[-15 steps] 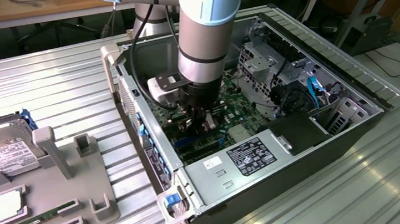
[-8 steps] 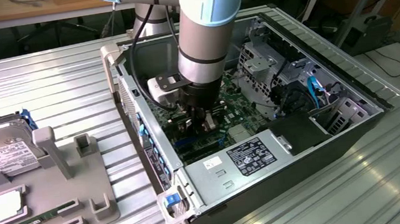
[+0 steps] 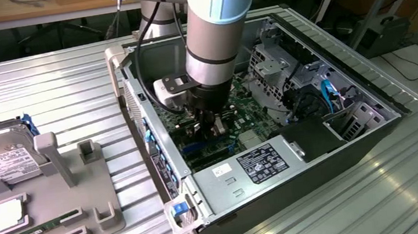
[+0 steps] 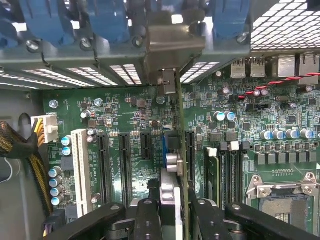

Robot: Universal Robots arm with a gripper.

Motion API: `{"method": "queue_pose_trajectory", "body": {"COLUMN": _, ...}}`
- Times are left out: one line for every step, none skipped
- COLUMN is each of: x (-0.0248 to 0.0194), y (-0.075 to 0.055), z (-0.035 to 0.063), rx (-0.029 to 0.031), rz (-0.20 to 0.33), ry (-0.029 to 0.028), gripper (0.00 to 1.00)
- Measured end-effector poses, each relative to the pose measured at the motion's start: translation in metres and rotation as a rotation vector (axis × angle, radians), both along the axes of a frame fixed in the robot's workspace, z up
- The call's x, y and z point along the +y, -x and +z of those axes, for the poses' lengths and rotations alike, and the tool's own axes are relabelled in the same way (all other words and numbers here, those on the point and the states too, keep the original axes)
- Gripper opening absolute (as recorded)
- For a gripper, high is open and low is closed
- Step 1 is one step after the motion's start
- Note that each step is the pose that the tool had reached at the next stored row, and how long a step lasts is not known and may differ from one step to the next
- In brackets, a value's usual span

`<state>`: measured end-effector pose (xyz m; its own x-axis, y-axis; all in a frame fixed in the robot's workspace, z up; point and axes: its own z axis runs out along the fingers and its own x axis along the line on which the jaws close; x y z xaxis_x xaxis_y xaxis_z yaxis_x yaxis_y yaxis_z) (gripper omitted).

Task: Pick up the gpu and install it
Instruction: 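Insert the gpu into the slot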

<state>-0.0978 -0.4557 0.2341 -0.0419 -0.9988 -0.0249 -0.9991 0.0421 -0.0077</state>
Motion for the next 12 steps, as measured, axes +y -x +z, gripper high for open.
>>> {"method": "queue_pose_trajectory", "body": {"x": -0.0006, "y": 0.0, "z": 0.0, "rx": -0.0001, "rz": 0.0, "ry": -0.0001, "gripper": 0.29}}
{"method": "queue_pose_trajectory", "body": {"x": -0.0013, "y": 0.0, "z": 0.0, "rx": 0.0, "rz": 0.0, "ry": -0.0001, "gripper": 0.29}}
{"method": "queue_pose_trajectory", "body": {"x": -0.0015, "y": -0.0001, "z": 0.0, "rx": -0.0001, "rz": 0.0, "ry": -0.0001, "gripper": 0.29}}
{"method": "queue_pose_trajectory", "body": {"x": -0.0015, "y": 0.0, "z": 0.0, "rx": 0.0, "rz": 0.0, "ry": -0.0001, "gripper": 0.29}}
{"method": "queue_pose_trajectory", "body": {"x": -0.0016, "y": 0.0, "z": 0.0, "rx": -0.0001, "rz": 0.0, "ry": -0.0002, "gripper": 0.29}}
{"method": "queue_pose_trajectory", "body": {"x": -0.0016, "y": 0.0, "z": -0.0001, "rx": -0.0001, "rz": 0.0, "ry": -0.0001, "gripper": 0.29}}
{"method": "queue_pose_trajectory", "body": {"x": -0.0016, "y": 0.0, "z": -0.0004, "rx": 0.0, "rz": 0.0, "ry": -0.0001, "gripper": 0.29}}
{"method": "queue_pose_trajectory", "body": {"x": -0.0016, "y": 0.0, "z": -0.0008, "rx": 0.0, "rz": 0.0, "ry": -0.0001, "gripper": 0.29}}
{"method": "queue_pose_trajectory", "body": {"x": -0.0016, "y": 0.0, "z": -0.0011, "rx": 0.0, "rz": 0.0, "ry": 0.0, "gripper": 0.29}}
{"method": "queue_pose_trajectory", "body": {"x": -0.0016, "y": 0.0, "z": -0.0016, "rx": 0.0001, "rz": 0.0, "ry": 0.0, "gripper": 0.29}}
{"method": "queue_pose_trajectory", "body": {"x": -0.0016, "y": 0.0, "z": -0.002, "rx": 0.0001, "rz": 0.0, "ry": 0.0, "gripper": 0.29}}
{"method": "queue_pose_trajectory", "body": {"x": -0.0016, "y": 0.0, "z": -0.0023, "rx": 0.0001, "rz": 0.0, "ry": 0.0001, "gripper": 0.29}}
